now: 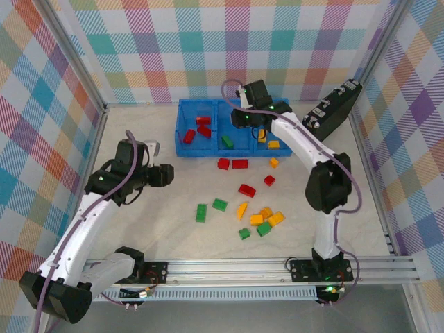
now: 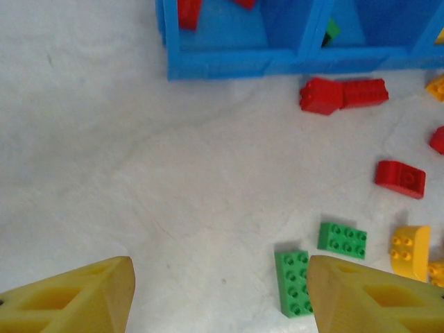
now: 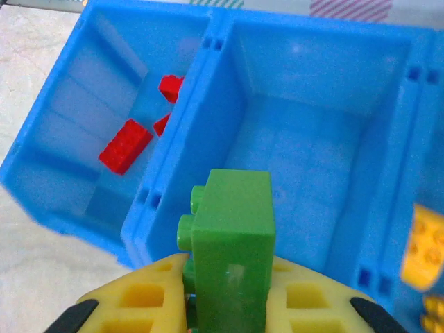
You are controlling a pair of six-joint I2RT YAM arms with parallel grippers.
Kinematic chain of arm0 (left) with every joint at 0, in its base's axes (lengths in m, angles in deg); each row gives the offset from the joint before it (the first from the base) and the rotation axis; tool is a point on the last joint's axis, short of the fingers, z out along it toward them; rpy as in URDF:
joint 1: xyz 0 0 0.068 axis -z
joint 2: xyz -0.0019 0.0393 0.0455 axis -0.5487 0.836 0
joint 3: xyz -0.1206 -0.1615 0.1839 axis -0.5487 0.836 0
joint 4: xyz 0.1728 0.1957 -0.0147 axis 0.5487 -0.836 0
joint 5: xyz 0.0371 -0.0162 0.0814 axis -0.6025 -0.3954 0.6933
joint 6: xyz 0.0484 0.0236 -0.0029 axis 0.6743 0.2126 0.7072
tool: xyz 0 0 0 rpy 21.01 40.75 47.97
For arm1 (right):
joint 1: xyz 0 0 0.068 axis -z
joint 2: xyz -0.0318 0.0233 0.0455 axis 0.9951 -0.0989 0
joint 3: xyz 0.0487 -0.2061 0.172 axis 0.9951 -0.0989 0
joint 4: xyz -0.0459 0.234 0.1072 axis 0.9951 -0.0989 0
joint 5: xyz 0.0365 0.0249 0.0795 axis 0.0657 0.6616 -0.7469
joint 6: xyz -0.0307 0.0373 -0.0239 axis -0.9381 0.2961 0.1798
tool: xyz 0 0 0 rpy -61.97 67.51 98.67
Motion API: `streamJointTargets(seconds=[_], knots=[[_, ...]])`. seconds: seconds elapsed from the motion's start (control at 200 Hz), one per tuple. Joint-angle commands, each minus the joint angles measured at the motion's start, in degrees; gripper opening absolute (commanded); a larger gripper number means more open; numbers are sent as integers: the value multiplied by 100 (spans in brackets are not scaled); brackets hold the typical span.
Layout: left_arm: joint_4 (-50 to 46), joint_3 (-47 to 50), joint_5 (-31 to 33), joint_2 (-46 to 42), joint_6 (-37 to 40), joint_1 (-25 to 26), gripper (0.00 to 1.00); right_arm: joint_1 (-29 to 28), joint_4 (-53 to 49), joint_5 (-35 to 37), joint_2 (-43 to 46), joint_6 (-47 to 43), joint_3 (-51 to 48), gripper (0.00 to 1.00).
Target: Sort the legos into containers by color
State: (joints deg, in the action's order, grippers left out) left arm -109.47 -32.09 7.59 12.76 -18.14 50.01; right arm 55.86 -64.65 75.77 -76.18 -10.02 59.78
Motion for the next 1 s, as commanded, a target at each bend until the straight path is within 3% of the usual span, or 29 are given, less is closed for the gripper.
streamJointTargets(seconds=[0.0, 0.415, 0.825, 0.995], knots=[[-33, 172, -422, -214, -651, 50, 67, -10, -51, -66, -483, -399, 582, 23], [347, 1116, -20, -12, -1899, 1423, 71, -10, -75, 152, -1742, -573, 1239, 25], [718, 1360, 496, 1280, -2189, 2544, 72, 17, -221, 220, -1923, -707, 1416, 41], [812, 1275, 485, 1809, -2197, 2770, 72, 17, -211, 233, -1791, -769, 1336, 42]])
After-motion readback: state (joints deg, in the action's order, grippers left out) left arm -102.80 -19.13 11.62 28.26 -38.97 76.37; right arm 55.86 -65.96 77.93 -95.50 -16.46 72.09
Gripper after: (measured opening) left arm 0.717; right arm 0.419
